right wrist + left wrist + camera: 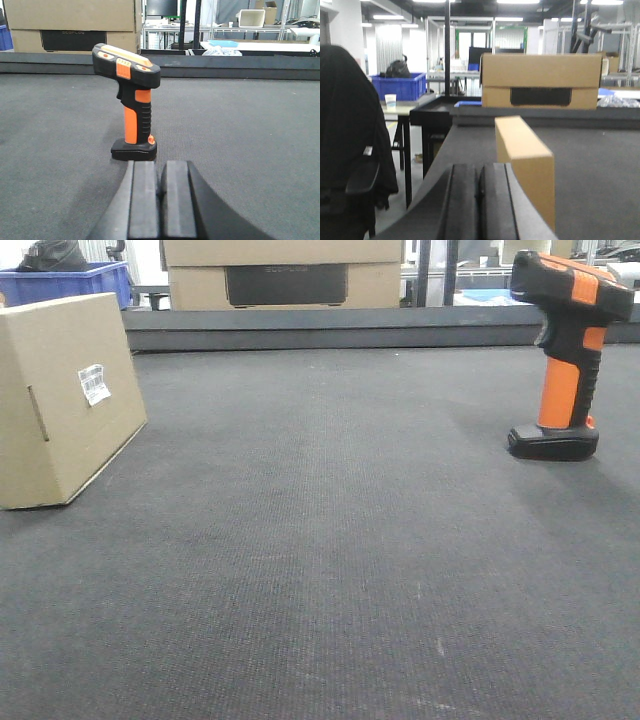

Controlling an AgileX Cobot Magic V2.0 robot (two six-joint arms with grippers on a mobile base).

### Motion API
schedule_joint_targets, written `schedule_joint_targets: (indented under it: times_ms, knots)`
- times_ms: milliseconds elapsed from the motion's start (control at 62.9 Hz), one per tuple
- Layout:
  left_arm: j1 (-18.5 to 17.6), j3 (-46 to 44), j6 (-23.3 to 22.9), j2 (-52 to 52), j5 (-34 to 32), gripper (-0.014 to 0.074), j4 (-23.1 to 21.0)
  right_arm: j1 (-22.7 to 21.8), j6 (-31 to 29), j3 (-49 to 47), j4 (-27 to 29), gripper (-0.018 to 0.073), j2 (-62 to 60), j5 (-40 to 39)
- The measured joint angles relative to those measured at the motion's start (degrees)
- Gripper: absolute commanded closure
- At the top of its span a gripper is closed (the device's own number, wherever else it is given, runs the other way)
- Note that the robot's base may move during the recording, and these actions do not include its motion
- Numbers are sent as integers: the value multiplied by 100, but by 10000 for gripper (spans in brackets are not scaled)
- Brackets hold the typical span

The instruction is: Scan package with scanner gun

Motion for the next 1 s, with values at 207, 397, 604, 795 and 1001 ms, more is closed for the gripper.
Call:
schedule_joint_targets:
  times_ms: [207,397,604,795,1001]
  knots:
    - [-24,303,122,0,191,707,-413,0,0,0,0,727,0,0]
    - [-103,327,155,0,384,707,-517,0,0,0,0,727,0,0]
    - [-113,327,158,0,396,707,-638,0,0,0,0,727,0,0]
    - [-113,327,246,0,396,707,-638,0,0,0,0,727,0,0]
    - [-113,327,268,0,406,707,-638,0,0,0,7,727,0,0]
